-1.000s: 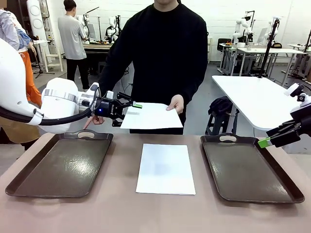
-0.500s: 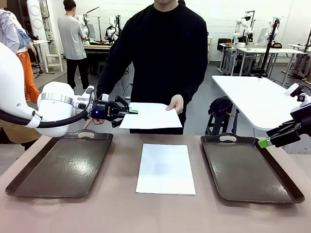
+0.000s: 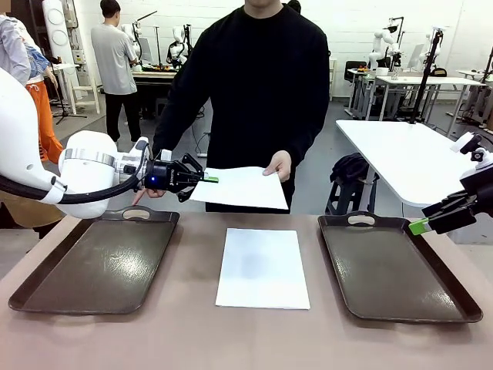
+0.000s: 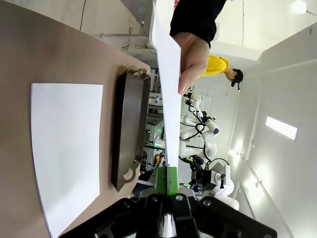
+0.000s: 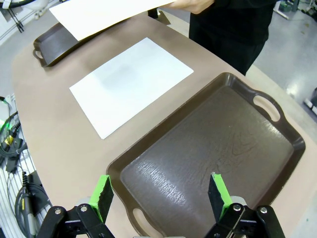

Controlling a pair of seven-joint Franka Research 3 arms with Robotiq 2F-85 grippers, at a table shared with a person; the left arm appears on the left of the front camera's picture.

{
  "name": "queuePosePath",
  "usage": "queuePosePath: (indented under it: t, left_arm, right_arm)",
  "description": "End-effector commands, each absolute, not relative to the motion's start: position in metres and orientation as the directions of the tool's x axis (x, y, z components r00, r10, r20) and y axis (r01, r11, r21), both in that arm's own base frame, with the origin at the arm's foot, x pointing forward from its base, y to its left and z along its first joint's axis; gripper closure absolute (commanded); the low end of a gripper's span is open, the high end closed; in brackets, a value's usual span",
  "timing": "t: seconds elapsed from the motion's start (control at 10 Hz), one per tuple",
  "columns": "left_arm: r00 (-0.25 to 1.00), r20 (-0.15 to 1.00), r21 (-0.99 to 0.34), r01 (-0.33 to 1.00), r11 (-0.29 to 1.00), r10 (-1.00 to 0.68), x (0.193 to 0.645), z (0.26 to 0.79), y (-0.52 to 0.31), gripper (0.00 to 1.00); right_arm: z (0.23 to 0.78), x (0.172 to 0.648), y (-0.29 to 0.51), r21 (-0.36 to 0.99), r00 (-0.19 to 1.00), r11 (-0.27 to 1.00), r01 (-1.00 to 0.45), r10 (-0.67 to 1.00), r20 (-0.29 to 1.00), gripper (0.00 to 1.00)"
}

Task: Sort the A4 documents.
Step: Receive the A4 Paper.

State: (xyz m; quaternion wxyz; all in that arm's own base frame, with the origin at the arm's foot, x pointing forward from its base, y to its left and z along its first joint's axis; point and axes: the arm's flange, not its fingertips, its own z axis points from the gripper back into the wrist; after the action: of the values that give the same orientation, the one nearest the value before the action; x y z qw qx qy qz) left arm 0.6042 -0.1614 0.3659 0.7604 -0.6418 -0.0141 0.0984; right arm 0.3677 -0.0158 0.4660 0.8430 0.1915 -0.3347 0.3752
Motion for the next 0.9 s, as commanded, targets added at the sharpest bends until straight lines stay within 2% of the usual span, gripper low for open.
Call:
queuePosePath:
  t: [0.0,0.1,0.2,0.8]
  left_arm:
    - [0.983,-0.076,-0.985,-0.101,0.143,0.167,0.5964,0.3653,-0.1621,1.00]
    - [0.992,-0.068,-0.983,-0.085,0.163,0.109,0.5960,0.3652,-0.1633,1.00]
    - [0.981,-0.101,-0.979,-0.128,0.157,0.165,0.6038,0.3659,-0.1619,1.00]
    - [0.981,-0.101,-0.979,-0.128,0.157,0.165,0.6038,0.3659,-0.1619,1.00]
  right_arm:
    - [0.4641,0.3720,-0.0158,0.076,0.475,0.627,-0.776,0.501,0.724,0.00]
    - [0.4641,0.3720,-0.0158,0.076,0.475,0.627,-0.776,0.501,0.724,0.00]
    - [0.4641,0.3720,-0.0158,0.076,0.475,0.627,-0.776,0.501,0.724,0.00]
    - [0.4641,0.3720,-0.0158,0.076,0.475,0.627,-0.776,0.501,0.724,0.00]
